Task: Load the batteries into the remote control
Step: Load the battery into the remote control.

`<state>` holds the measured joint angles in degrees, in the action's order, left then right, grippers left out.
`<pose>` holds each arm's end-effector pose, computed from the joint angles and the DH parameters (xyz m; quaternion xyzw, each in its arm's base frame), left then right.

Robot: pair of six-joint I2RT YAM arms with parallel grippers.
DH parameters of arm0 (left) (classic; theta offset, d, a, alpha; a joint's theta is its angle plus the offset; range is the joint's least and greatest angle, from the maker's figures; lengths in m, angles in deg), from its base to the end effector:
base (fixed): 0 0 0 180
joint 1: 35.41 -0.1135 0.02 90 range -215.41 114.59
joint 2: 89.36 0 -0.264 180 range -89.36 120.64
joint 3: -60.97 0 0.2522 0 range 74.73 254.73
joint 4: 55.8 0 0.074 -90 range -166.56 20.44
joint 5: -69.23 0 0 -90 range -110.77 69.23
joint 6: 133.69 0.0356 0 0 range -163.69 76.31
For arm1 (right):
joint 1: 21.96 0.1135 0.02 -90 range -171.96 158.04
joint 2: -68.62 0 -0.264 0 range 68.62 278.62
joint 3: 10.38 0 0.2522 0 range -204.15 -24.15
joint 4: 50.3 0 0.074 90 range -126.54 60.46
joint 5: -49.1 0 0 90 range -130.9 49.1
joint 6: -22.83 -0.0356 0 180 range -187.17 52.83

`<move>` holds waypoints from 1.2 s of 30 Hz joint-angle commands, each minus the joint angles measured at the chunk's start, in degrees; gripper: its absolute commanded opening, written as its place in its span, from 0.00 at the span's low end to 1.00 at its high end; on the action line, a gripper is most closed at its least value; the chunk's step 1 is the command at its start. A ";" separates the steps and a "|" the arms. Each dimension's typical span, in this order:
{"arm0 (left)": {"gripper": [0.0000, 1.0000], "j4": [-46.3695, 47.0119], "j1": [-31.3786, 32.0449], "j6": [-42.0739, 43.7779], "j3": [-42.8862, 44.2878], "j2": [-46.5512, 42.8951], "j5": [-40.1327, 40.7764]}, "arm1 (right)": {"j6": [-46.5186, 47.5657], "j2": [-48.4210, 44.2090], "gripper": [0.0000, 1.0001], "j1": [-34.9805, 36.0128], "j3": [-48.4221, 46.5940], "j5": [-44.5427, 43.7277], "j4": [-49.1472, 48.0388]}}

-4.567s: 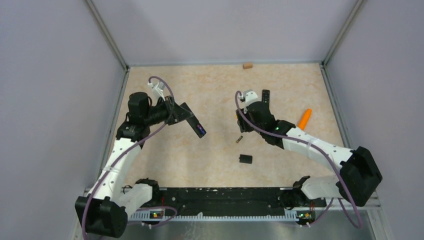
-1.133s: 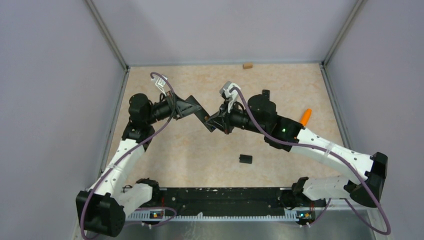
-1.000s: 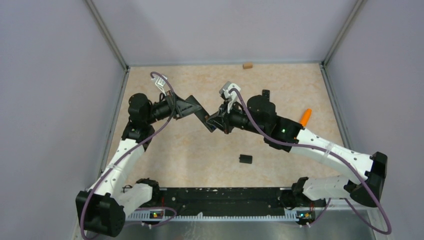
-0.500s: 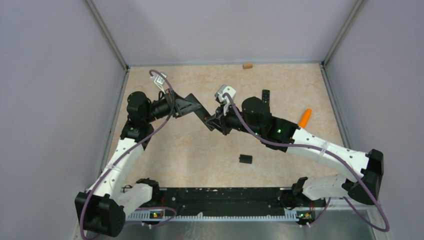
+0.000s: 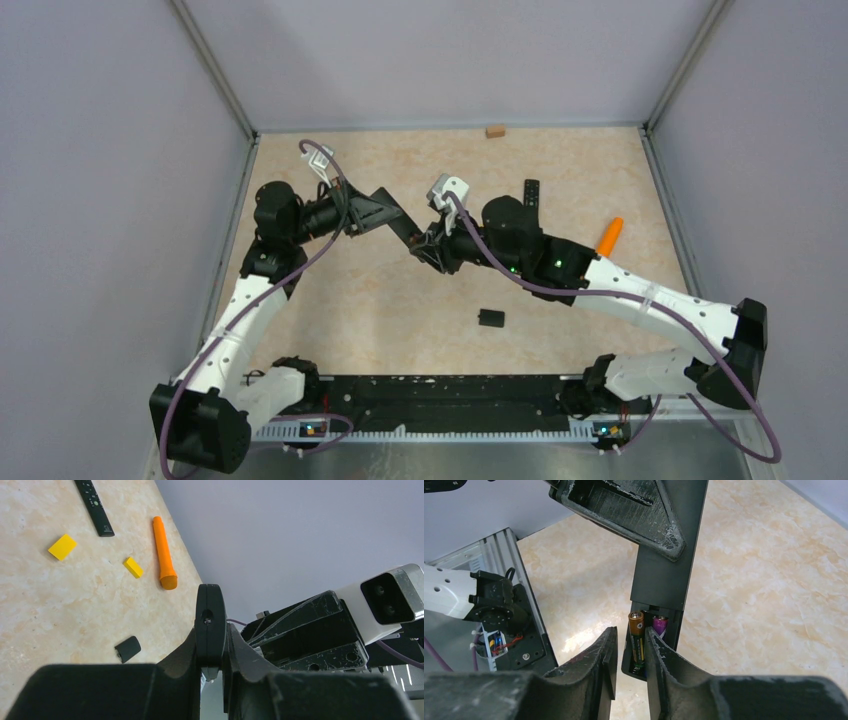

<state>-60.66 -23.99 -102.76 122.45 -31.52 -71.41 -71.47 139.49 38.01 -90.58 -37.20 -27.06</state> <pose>0.2178 -0.0721 0.3509 0.0128 0.7118 -0.6145 0.3401 0.1425 0.2511 0.3775 -0.3851 0.6868 0.3492 0.5081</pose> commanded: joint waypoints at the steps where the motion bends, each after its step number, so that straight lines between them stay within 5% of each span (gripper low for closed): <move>1: 0.00 1.77 0.18 -0.42 3.04 -0.18 -0.63 | -0.82 -2.61 0.30 0.59 -1.68 -0.25 0.42; 9: 0.00 -0.32 0.20 1.97 3.33 -0.09 0.37 | -4.28 -4.62 0.59 0.54 -2.81 -5.60 -0.15; 14: 0.00 -0.52 0.17 3.87 2.81 -0.51 1.79 | -17.91 -7.31 0.81 0.53 1.03 -17.37 -5.67; 24: 0.00 4.86 0.12 3.12 0.58 -1.37 4.55 | -51.16 -6.38 0.83 0.56 5.69 -19.67 -9.08; 36: 0.00 9.03 0.18 1.25 -1.96 -3.09 6.67 | -60.30 -4.38 0.86 0.37 10.09 -18.45 -16.25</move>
<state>-56.96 -23.99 -100.38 121.58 -33.72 -65.26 -127.20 133.74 38.03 -80.72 -57.59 -37.25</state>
